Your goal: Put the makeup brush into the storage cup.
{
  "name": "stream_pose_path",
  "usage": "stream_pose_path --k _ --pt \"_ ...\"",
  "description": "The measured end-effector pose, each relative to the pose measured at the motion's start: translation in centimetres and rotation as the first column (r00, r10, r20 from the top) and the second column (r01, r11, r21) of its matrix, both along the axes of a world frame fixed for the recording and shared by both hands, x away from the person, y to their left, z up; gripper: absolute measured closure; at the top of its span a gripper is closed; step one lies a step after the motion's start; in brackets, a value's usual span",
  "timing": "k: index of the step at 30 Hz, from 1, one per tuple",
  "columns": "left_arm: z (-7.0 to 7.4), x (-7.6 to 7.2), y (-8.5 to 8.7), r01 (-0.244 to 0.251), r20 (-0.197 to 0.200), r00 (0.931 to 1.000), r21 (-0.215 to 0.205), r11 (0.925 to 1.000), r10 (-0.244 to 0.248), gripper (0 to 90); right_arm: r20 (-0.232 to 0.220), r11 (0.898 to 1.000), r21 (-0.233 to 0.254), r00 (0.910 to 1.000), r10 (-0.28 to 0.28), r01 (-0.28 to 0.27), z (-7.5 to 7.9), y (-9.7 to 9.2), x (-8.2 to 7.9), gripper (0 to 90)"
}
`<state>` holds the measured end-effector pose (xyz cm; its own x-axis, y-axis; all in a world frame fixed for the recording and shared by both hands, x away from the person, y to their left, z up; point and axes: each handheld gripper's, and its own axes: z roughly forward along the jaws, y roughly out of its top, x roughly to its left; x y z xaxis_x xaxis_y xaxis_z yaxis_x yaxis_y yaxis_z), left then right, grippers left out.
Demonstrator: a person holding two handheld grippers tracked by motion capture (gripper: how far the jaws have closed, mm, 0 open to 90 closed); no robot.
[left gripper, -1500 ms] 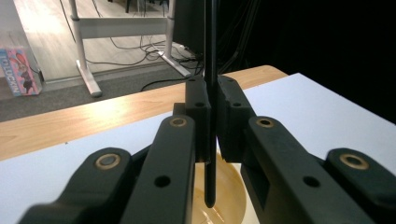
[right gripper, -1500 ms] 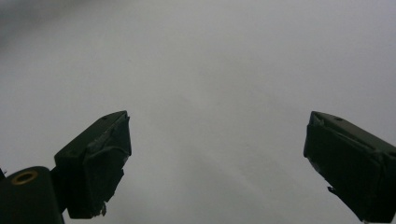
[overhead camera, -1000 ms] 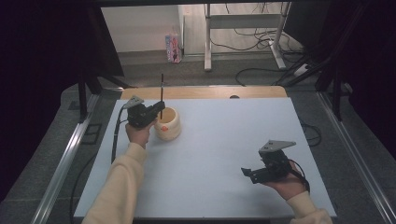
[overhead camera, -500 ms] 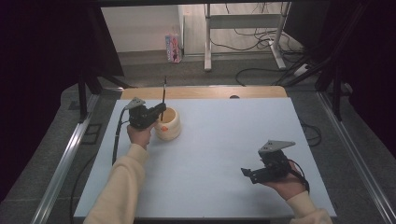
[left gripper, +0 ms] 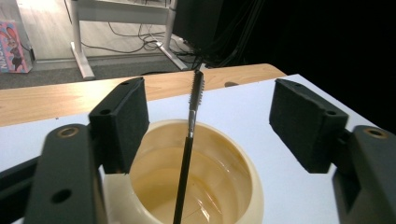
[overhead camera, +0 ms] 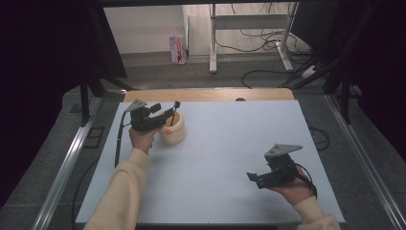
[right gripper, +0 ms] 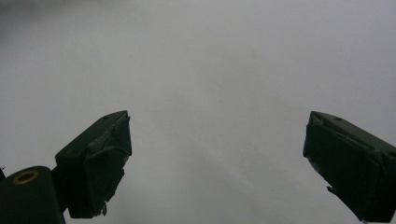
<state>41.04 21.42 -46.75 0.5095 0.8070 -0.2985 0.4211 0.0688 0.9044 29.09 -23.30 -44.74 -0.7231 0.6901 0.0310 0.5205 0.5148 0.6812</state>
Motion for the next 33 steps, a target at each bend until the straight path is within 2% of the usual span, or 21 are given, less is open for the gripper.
stream_pose_path --k 8,12,18,25,33 --pt "0.7 -0.7 0.3 0.008 -0.008 0.9999 -0.022 0.9997 -0.009 19.3 -0.002 1.0 0.002 1.0 -0.001 0.001 0.1 0.0 0.0 7.7" --pt "1.2 -1.2 0.2 0.033 -0.02 0.9992 -0.02 0.9993 -0.033 13.7 -0.001 1.0 0.004 1.0 -0.002 0.002 0.1 0.0 -0.1 7.7" --pt "1.7 -2.0 0.3 0.048 -0.007 0.9988 -0.021 0.9986 -0.049 13.2 0.0 1.0 0.005 1.0 -0.003 0.003 0.1 0.0 -0.1 7.7" --pt "1.8 -2.7 0.5 0.047 0.0 0.9989 -0.002 0.9989 -0.047 12.5 0.002 1.0 0.003 1.0 0.002 -0.002 0.1 0.1 -0.1 7.7" --pt "2.0 -4.1 0.5 0.071 0.008 0.9974 0.033 0.997 -0.071 11.5 0.001 1.0 0.004 1.0 0.0 0.0 0.1 0.1 0.0 7.7"
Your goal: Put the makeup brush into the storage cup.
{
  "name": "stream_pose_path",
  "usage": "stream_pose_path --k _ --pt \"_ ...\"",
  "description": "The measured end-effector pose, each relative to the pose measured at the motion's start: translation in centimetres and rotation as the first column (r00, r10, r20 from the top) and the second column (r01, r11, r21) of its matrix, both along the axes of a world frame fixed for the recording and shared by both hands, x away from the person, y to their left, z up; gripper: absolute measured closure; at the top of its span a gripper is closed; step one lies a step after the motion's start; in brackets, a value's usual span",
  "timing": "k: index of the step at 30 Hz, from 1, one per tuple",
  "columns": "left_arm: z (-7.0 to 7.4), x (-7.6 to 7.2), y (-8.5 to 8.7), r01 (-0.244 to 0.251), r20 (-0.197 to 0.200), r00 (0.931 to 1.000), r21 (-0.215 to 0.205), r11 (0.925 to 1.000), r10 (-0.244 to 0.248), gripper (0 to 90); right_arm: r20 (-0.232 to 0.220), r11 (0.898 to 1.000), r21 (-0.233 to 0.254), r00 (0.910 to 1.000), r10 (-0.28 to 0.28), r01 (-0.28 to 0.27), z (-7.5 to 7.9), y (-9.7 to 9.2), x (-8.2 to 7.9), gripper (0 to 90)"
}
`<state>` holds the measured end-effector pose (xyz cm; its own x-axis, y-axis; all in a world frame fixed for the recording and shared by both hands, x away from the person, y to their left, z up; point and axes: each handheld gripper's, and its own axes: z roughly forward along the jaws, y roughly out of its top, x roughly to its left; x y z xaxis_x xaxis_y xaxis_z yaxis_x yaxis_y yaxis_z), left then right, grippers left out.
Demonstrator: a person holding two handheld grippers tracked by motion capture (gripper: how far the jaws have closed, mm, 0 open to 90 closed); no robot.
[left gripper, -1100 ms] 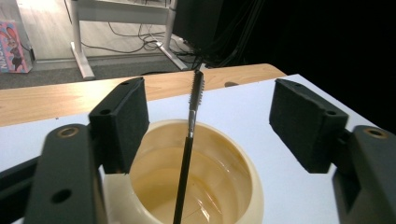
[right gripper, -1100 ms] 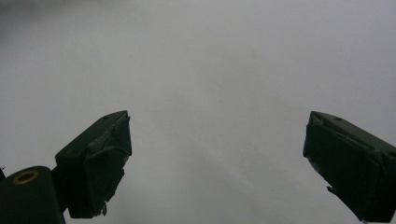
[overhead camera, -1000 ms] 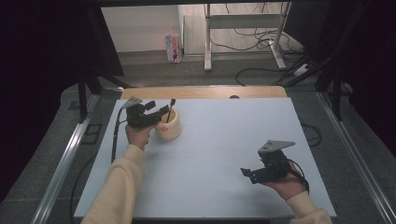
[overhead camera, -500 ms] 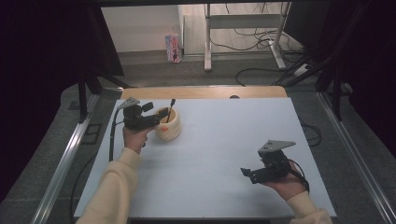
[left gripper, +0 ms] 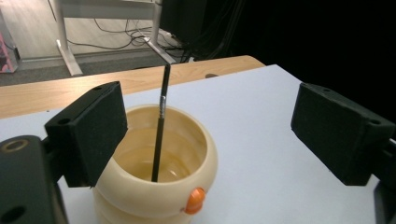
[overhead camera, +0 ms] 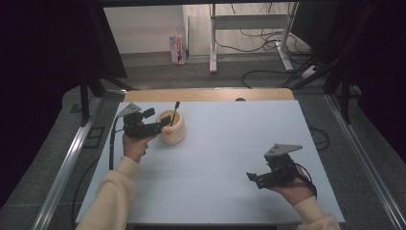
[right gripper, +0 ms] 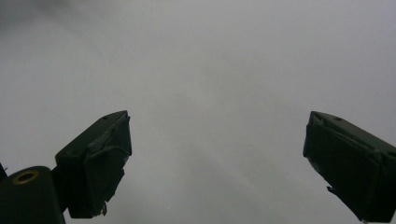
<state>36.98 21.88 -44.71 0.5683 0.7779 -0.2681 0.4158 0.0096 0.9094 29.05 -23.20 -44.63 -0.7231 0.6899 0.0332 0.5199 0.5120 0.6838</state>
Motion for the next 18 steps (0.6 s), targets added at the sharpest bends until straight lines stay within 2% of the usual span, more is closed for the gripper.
stream_pose_path --k 8,15,18 --pt "0.7 -2.1 0.0 0.021 0.015 0.9997 0.04 0.999 -0.021 10.8 -0.001 1.0 0.002 1.0 0.0 0.0 0.1 0.0 0.2 7.7" --pt "0.9 -4.7 0.5 0.046 0.03 0.9984 0.094 0.9945 -0.049 10.0 0.004 1.0 0.004 1.0 -0.001 0.001 0.2 -0.1 0.1 7.7" --pt "0.9 -5.6 0.5 0.054 0.033 0.9977 0.128 0.9903 -0.058 9.5 0.009 1.0 0.004 0.9999 -0.005 0.005 0.2 -0.2 0.1 7.7"
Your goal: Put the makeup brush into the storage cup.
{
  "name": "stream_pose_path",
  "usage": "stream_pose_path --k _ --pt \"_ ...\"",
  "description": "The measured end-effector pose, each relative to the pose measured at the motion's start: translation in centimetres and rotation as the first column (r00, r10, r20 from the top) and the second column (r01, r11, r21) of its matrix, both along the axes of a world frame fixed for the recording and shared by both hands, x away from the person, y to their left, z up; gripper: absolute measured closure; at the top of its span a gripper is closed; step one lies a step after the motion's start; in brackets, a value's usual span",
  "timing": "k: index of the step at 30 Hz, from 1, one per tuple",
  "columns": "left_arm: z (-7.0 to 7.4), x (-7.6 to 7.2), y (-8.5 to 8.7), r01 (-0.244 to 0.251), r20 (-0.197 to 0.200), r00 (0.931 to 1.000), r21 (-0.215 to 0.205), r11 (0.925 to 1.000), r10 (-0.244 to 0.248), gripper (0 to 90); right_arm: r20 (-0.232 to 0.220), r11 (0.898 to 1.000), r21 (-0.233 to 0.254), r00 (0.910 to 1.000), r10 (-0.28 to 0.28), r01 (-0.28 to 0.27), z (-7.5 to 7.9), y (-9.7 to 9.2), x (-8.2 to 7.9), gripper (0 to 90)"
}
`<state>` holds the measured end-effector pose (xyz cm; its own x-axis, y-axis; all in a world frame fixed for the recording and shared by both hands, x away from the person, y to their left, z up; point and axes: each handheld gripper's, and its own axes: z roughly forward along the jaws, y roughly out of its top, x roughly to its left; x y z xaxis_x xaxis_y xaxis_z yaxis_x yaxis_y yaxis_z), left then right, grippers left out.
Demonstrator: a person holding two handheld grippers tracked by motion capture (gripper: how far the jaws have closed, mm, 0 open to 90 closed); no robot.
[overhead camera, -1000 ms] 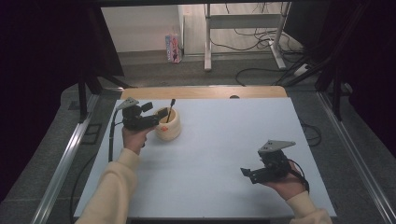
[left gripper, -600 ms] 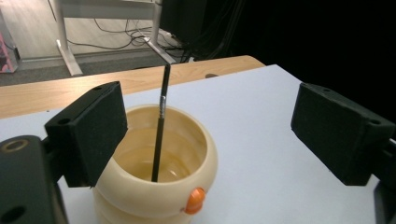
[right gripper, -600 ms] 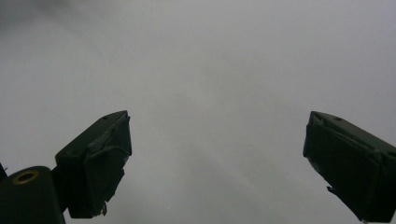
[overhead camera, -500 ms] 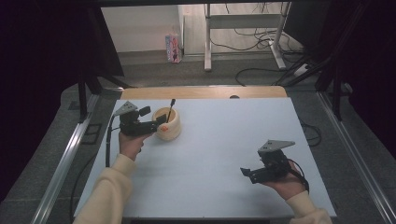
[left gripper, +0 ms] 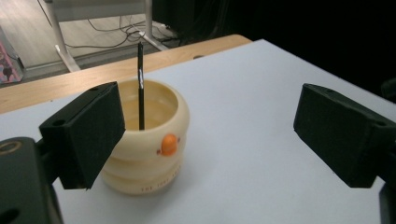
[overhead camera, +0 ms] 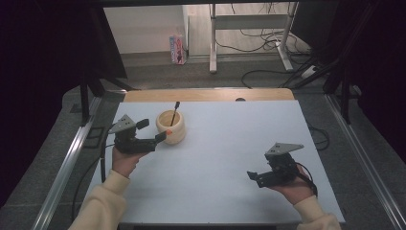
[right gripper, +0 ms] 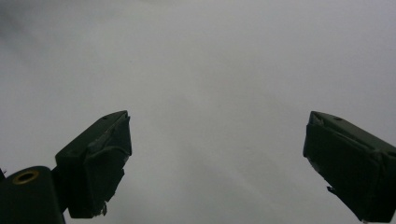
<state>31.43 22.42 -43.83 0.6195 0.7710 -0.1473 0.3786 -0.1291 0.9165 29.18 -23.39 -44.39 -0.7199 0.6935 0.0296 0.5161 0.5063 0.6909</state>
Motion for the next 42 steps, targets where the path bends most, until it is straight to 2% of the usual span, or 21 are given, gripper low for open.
stream_pose_path --k 3,8,11,15,17,23,26,32,42 --pt "-0.1 -1.0 0.0 0.01 -0.004 0.9999 0.018 0.9998 -0.01 9.3 0.002 1.0 0.002 1.0 -0.004 0.004 0.0 0.0 0.0 7.7" --pt "-0.8 -2.8 0.1 0.009 -0.037 0.9993 0.052 0.9986 -0.008 8.7 0.004 1.0 0.008 1.0 -0.007 0.007 0.1 -0.1 0.0 7.7" --pt "-1.1 -3.8 0.1 0.008 -0.066 0.9978 0.1 0.995 -0.001 7.2 0.006 1.0 0.015 1.0 -0.003 0.003 0.1 -0.2 -0.1 7.7" --pt "-1.6 -4.9 0.4 0.021 -0.111 0.9938 0.118 0.9928 -0.008 5.9 0.011 1.0 0.023 0.9999 -0.003 0.003 0.3 -0.2 -0.2 7.7" --pt "-1.8 -5.6 0.6 0.015 -0.111 0.9938 0.14 0.9901 0.001 5.8 0.015 1.0 0.029 0.9999 -0.003 0.003 0.4 -0.2 -0.2 7.7" --pt "-1.8 -7.3 1.1 0.002 -0.106 0.9943 0.133 0.9912 0.012 5.6 0.018 0.999 0.043 0.9998 -0.007 0.006 0.5 -0.6 -0.5 7.7" --pt "-1.8 -7.8 1.4 -0.01 -0.102 0.9945 0.125 0.9921 0.023 5.6 0.023 0.999 0.05 0.9996 -0.017 0.015 0.6 -1.1 -0.6 7.7" --pt "-2.4 -8.3 1.9 -0.025 -0.112 0.9928 0.146 0.9889 0.042 5.7 0.027 0.997 0.069 0.9991 -0.033 0.031 0.7 -2.0 -0.8 7.7" --pt "-2.6 -8.4 1.4 -0.011 -0.117 0.9926 0.173 0.9849 0.032 5.5 0.038 0.996 0.079 0.998 -0.05 0.047 0.7 -2.7 -0.8 7.7"
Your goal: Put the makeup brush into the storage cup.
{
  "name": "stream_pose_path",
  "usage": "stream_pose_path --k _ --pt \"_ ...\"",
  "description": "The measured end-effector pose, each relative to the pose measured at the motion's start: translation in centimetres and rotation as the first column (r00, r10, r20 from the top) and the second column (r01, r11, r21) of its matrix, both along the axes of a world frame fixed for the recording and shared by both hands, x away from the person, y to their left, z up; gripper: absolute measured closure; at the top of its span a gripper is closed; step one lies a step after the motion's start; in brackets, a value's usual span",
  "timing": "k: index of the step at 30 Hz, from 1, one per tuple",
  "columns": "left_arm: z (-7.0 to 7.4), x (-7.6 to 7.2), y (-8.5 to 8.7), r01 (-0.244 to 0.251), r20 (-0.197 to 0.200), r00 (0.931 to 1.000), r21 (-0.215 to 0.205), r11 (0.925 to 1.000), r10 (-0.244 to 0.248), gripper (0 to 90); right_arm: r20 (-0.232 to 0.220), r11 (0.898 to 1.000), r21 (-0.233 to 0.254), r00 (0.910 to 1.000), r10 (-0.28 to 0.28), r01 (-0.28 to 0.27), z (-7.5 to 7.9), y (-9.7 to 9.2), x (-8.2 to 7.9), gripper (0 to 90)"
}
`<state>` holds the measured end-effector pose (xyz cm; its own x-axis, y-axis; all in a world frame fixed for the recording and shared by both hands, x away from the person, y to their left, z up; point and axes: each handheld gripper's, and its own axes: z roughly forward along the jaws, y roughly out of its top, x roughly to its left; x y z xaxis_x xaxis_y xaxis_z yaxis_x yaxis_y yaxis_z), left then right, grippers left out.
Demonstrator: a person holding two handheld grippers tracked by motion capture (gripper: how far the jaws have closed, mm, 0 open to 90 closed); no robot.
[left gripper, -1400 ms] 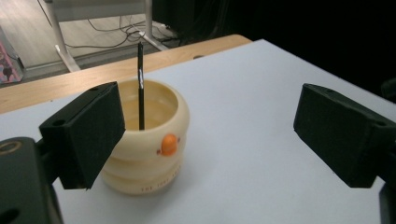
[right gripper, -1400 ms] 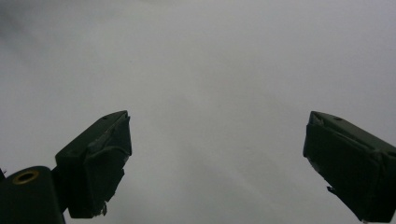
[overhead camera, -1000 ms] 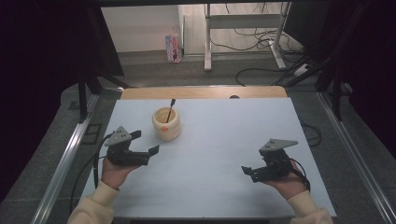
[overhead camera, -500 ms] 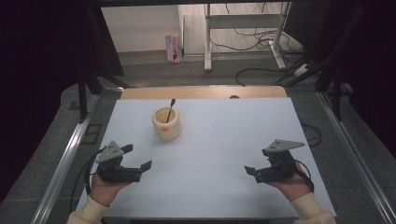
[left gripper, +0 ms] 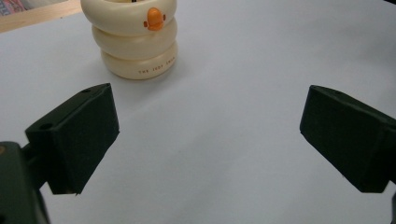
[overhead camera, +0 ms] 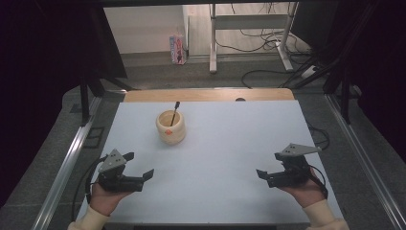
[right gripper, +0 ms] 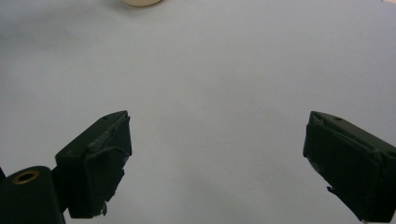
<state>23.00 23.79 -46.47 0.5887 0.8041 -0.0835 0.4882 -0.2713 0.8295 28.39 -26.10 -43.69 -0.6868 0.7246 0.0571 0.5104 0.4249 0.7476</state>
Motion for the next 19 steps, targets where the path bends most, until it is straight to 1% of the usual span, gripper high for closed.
stream_pose_path --k 11,19 --pt "-0.16 0.13 0.07 -0.006 -0.007 1.0 0.002 1.0 0.006 5.4 -0.004 1.0 -0.006 1.0 0.004 -0.004 -0.06 0.12 0.01 7.7" --pt "-0.15 0.18 0.13 -0.007 -0.009 0.9999 -0.007 1.0 0.007 5.3 -0.003 1.0 -0.005 1.0 0.005 -0.005 -0.07 0.12 0.02 7.7"
